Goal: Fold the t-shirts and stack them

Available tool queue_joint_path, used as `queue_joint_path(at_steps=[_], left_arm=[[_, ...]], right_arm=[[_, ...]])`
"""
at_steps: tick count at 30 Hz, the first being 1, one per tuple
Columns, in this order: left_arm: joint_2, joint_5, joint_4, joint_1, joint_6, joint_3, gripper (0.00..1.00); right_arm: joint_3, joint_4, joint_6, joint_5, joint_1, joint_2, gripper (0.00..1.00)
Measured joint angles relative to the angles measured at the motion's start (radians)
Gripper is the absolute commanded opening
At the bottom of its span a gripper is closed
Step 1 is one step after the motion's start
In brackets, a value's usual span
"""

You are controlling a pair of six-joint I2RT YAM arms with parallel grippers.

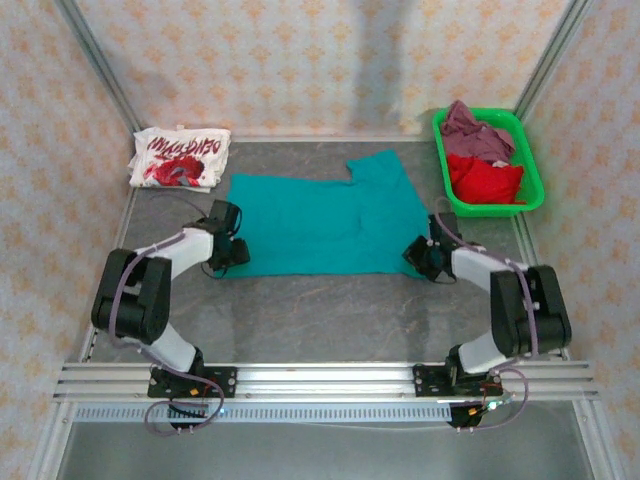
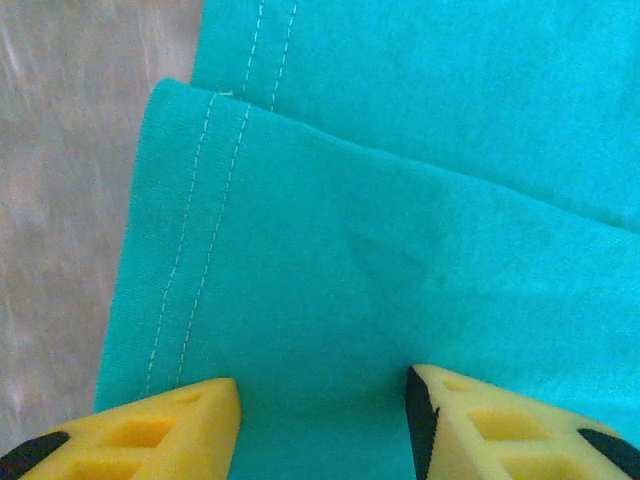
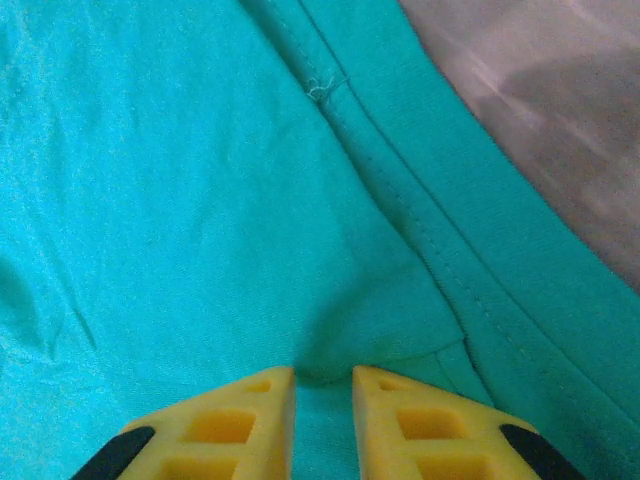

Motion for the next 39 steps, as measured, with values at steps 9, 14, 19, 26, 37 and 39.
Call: queue_joint_path(at_steps=[9,14,19,26,37,39], left_arm=[[-0.158,-0.005,-0.073,-0.062,-0.066,-0.101,0.5],[-0.126,-0.047,-0.16,-0.058,-0.035,0.143,0.58],[0.006,-0.05,-0.166,-0.007,0.037,0.486,0.59],[0.372,-0.057,-0.254,0.085,0.12,0.882,0.64],[0.768,-0.075,-0.449,0.089,0.146,1.249,0.71],[0.804,-0.075,-0.466,0.089,0.149,1.284,0.71]], right_arm=[[-0.048,-0.199,0.001,0.039,0.0,-0.196,0.32],[0.224,-0.281,-0.054,0.058,0.002,-0.131,0.37],[0.631,-0.277,-0.17,0.061,0.005,0.113,0.41],[1.154,-0.356,-0.311,0.05,0.005,0.56,0.46],[1.617,-0.492,-0.428,0.061,0.002,0.974,0.54],[1.703,-0.525,-0.443,0.062,0.002,1.032,0.54]])
